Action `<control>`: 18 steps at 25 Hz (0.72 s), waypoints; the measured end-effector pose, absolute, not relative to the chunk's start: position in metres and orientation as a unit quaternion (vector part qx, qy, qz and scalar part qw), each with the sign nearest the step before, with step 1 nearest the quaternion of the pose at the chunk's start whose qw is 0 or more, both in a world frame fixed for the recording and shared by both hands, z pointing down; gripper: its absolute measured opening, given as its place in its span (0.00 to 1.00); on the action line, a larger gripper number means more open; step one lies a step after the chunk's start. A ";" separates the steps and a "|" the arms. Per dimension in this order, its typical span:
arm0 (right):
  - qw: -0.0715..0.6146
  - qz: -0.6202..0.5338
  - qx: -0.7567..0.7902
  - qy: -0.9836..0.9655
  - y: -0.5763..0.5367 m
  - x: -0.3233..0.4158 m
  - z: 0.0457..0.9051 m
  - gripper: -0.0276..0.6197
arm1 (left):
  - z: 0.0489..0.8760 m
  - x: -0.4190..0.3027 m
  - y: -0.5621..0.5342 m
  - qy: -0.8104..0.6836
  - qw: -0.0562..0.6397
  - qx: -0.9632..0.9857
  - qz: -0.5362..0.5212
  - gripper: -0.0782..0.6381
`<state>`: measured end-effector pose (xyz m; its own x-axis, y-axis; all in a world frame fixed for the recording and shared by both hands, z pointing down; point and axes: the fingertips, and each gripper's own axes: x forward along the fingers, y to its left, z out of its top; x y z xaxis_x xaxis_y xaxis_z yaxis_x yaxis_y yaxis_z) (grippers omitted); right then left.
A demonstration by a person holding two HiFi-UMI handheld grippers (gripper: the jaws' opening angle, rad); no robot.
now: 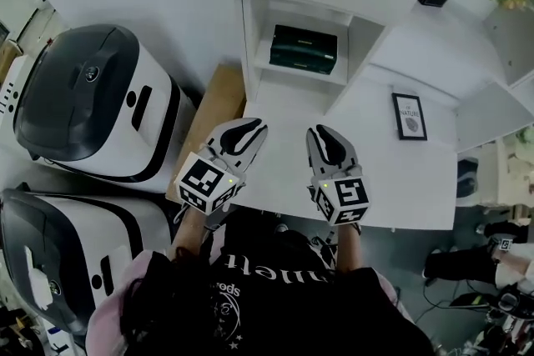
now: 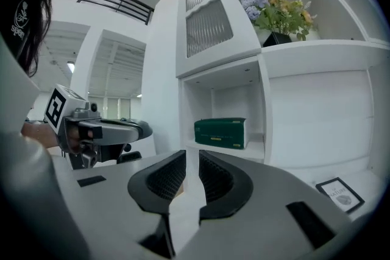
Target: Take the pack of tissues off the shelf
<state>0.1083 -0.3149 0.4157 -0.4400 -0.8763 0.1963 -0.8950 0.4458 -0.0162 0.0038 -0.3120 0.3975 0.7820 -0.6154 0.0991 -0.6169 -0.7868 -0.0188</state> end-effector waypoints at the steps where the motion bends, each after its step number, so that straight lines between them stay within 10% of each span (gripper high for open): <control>1: 0.081 0.056 0.529 -0.843 -0.322 0.111 0.416 0.16 | 0.398 0.003 -0.319 -0.326 0.008 0.944 0.049 0.17; 18: 0.116 0.039 0.582 -0.804 -0.436 0.150 0.414 0.24 | 0.408 0.017 -0.446 -0.334 0.005 0.941 0.060 0.29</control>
<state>0.1504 -0.4355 0.4145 -0.2945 -0.9272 0.2313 -0.9451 0.3184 0.0733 0.0169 -0.4462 0.4079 0.7700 -0.6274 0.1160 -0.6285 -0.7772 -0.0310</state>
